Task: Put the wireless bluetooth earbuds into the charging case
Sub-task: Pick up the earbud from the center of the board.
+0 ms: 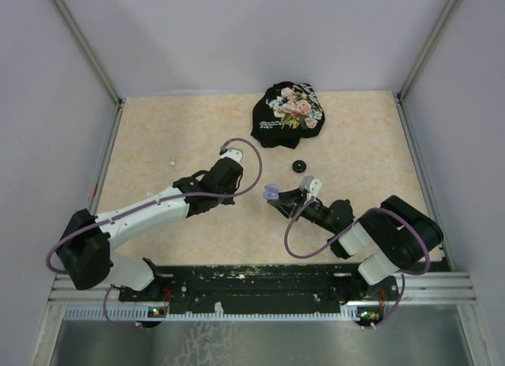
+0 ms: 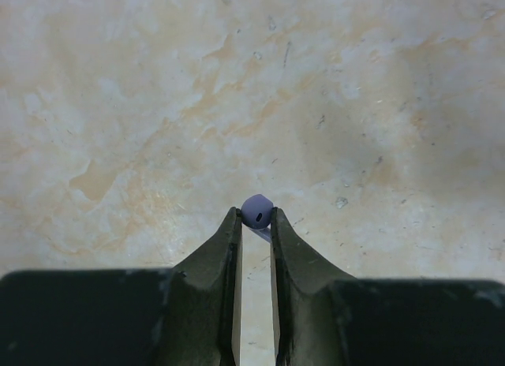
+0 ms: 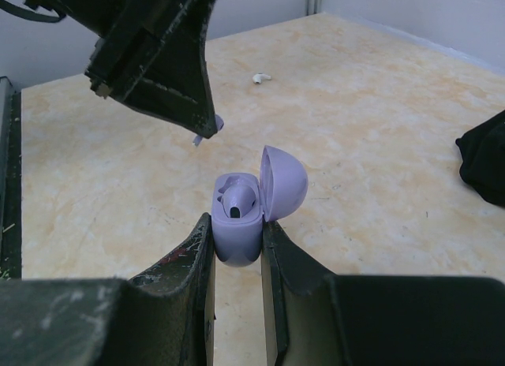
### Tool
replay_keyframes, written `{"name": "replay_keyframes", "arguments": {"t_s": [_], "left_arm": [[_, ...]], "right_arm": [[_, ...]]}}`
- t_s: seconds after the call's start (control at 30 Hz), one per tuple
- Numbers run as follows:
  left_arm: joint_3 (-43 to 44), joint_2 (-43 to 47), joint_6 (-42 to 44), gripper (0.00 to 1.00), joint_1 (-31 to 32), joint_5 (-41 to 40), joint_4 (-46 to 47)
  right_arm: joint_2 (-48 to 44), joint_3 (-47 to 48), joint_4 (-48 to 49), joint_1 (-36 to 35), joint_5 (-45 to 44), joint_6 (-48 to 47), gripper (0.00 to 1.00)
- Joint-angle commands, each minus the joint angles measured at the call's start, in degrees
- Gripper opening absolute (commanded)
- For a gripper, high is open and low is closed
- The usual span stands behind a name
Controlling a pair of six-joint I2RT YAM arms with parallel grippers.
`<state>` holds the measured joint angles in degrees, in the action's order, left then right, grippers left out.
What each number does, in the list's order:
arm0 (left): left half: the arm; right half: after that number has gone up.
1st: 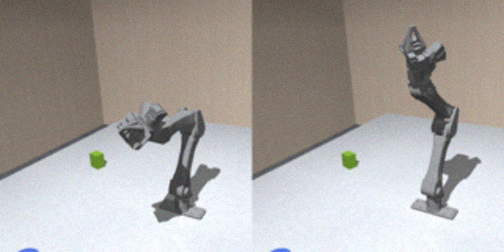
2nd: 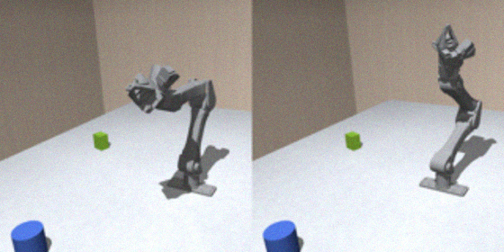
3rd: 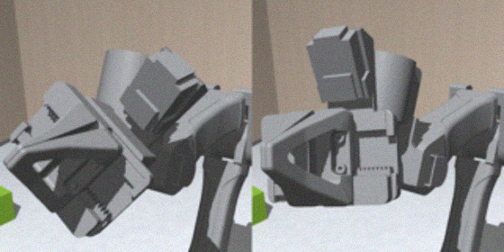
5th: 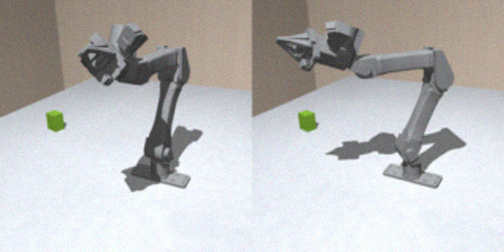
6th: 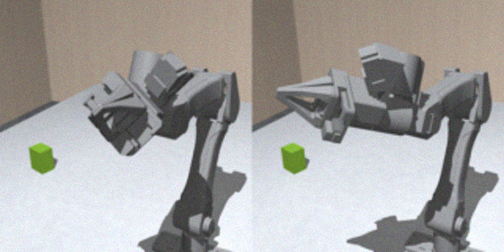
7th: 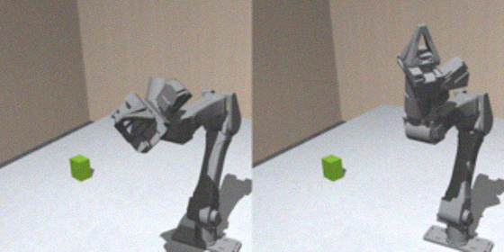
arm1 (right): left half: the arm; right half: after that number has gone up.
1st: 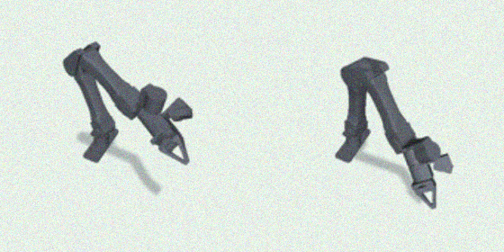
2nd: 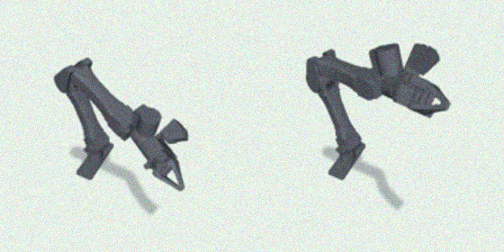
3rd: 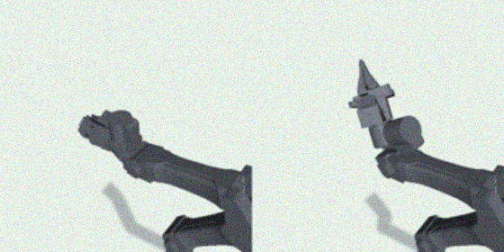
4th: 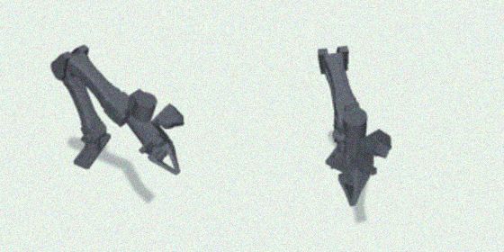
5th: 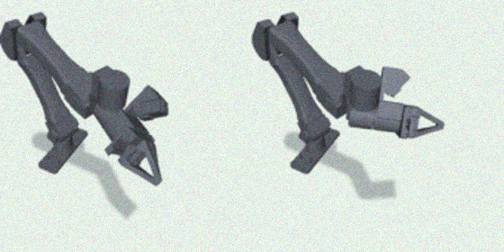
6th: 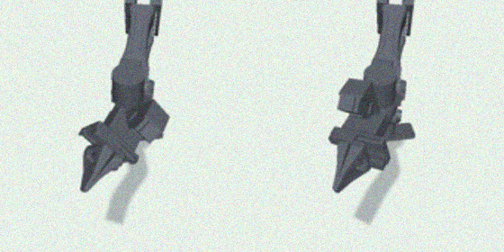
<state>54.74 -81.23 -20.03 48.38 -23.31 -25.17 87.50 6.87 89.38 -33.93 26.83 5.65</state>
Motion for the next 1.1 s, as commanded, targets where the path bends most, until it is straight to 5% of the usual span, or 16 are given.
{"name": "replay_keyframes", "arguments": {"t_s": [0.0,0.5,1.07], "left_arm": [[1.2,4.2,3.9,0.10,3.1,-4.7,4.3],[-2.6,9.9,18.1,0.09,13.5,-7.6,26.2],[-12.7,11.1,25.7,0.12,15.6,3.3,46.0]], "right_arm": [[-0.8,1.3,9.5,0.1,-0.1,0.4,0.00],[-0.7,1.3,9.6,-0.2,-0.9,0.4,0.00],[-2.4,1.0,9.6,-0.2,-0.5,1.3,0.00]]}}
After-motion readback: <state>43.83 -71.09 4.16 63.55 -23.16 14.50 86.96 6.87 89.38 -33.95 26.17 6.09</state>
